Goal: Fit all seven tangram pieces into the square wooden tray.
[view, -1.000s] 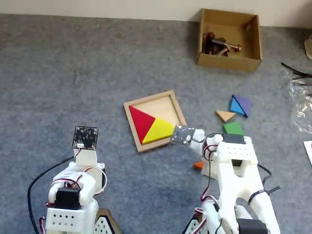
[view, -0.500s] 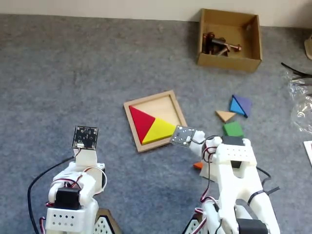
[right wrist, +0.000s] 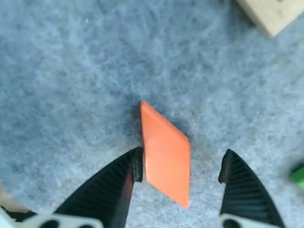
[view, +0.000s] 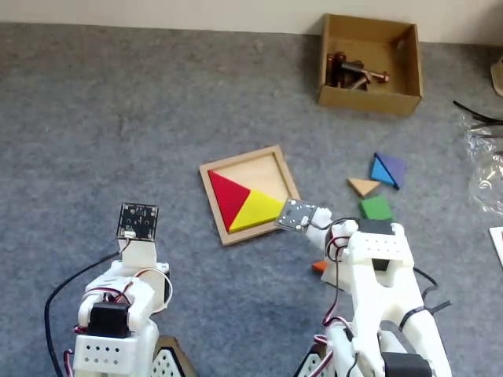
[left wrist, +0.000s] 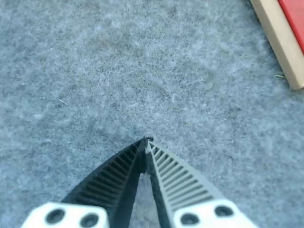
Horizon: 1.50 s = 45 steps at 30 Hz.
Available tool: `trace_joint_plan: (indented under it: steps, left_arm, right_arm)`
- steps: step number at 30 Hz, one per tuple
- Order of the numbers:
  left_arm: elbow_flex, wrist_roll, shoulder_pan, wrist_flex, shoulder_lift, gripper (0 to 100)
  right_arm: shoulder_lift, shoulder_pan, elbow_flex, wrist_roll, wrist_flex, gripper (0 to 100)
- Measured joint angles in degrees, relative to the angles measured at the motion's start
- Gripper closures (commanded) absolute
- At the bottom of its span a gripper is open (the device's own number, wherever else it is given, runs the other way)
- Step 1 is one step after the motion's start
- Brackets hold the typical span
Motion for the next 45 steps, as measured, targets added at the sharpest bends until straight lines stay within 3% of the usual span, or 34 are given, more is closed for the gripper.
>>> trace_joint_plan:
  steps: [33,39,45]
  left_arm:
    - [0.0,0.0,0.0,0.0,0.0,99]
    - [0.0,0.0,0.0,0.0,0.0,99]
    - [0.0,0.0,0.0,0.0,0.0,99]
  right_arm:
    - [1.85,0.53,3.52,1.58,-3.96,74.6]
    - [10.29,0.7,1.49,1.67,-4.66,83.0]
    - [14.42,0.97,-2.37,1.67,-5.54,84.3]
